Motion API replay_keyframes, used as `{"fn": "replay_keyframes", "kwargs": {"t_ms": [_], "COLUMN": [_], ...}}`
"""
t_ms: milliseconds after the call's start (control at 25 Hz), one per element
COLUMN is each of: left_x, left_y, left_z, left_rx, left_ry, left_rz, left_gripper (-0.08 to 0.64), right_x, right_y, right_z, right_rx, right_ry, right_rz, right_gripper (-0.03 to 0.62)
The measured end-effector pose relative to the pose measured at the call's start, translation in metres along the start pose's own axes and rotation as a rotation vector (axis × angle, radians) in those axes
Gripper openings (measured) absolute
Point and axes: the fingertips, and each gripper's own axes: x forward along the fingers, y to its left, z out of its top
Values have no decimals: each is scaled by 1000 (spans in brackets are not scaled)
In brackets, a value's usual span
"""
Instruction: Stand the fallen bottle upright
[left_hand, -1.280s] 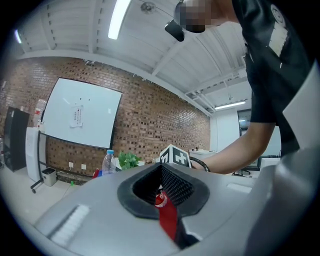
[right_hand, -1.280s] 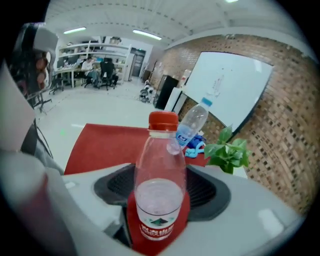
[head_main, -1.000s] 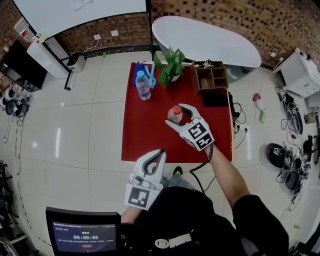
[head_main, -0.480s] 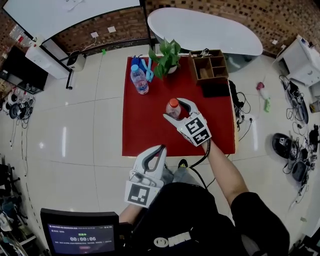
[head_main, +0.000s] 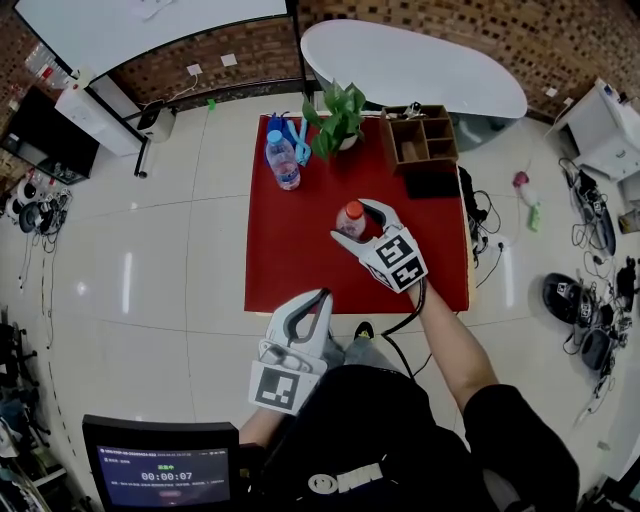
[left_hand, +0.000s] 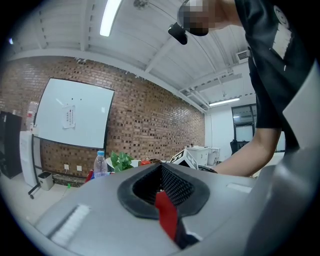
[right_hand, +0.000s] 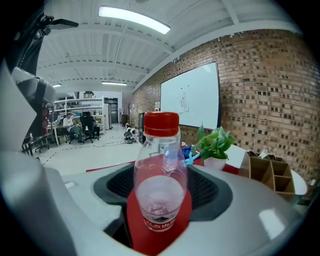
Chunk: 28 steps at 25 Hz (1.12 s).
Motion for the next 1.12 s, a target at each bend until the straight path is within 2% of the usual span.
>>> {"fn": "replay_keyframes", "kwargs": {"t_ms": [240, 680, 840, 1120], "left_x": [3, 4, 6, 5], "left_y": [-1, -7, -9, -8], "left_z": [2, 6, 7, 8], "left_rx": [0, 3, -7, -8], "left_ry": [-8, -24, -27, -34], "left_rz": [-10, -36, -44, -48], "left_gripper": [8, 8, 8, 8], "right_x": [-5, -37, -61, -118], "right_y": [3, 4, 9, 43], "right_z": [17, 37, 35, 56], "right_rx": [8, 10, 58, 96], "right_ry": [-68, -111, -126, -221], "right_rz": [28, -13, -26, -34], "right_gripper": [327, 327, 327, 322]}}
